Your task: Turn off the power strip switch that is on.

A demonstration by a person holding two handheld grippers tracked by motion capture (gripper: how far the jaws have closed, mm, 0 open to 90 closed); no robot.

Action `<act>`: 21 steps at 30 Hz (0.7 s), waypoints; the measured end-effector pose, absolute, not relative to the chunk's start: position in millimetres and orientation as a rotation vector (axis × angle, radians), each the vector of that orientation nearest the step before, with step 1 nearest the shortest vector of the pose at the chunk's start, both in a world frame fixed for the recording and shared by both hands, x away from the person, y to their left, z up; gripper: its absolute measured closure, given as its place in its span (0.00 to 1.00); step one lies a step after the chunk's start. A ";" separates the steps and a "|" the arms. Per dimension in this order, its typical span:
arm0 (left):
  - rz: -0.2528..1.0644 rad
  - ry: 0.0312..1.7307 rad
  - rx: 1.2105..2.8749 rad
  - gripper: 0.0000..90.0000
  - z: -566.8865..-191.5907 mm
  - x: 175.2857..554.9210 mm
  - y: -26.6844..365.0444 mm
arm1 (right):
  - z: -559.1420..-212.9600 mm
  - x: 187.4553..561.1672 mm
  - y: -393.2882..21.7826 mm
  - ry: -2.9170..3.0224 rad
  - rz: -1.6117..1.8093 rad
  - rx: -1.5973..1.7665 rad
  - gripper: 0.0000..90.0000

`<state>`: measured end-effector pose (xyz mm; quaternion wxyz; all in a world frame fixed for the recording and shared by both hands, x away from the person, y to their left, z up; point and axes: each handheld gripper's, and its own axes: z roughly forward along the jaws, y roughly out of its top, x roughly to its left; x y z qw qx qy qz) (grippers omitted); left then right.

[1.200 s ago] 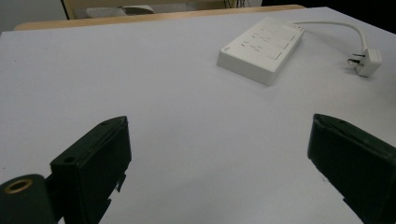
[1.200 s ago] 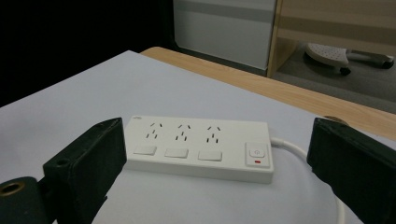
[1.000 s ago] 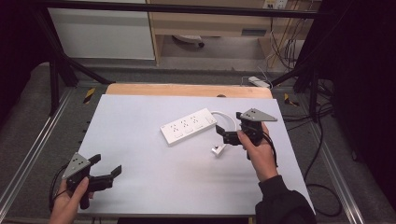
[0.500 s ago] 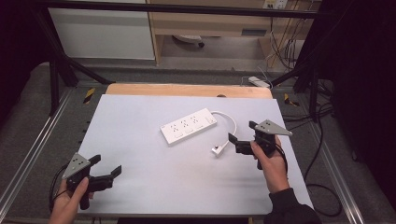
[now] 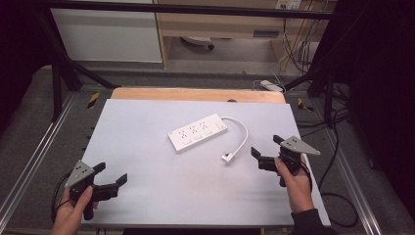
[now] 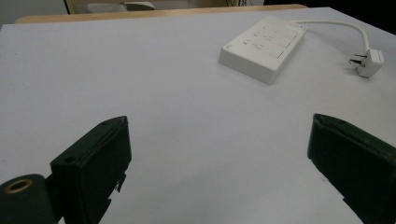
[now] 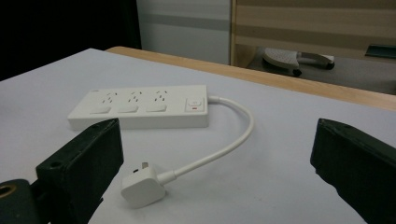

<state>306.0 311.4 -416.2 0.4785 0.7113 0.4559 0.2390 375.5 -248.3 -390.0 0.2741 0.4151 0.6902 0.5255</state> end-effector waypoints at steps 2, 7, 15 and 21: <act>0.583 1.113 1.737 0.07 -416.1 306.0 311.5 | -392.5 373.4 -251.0 1.857 1.410 1.121 0.03; 0.582 1.112 1.736 0.07 -416.0 305.9 311.4 | -397.4 369.0 -256.6 1.849 1.410 1.133 0.03; 0.581 1.109 1.734 0.07 -415.9 305.8 311.6 | -405.5 364.6 -259.7 1.856 1.404 1.144 0.03; 0.583 1.107 1.737 0.07 -415.6 305.5 311.7 | -414.5 362.4 -260.8 1.868 1.400 1.152 0.02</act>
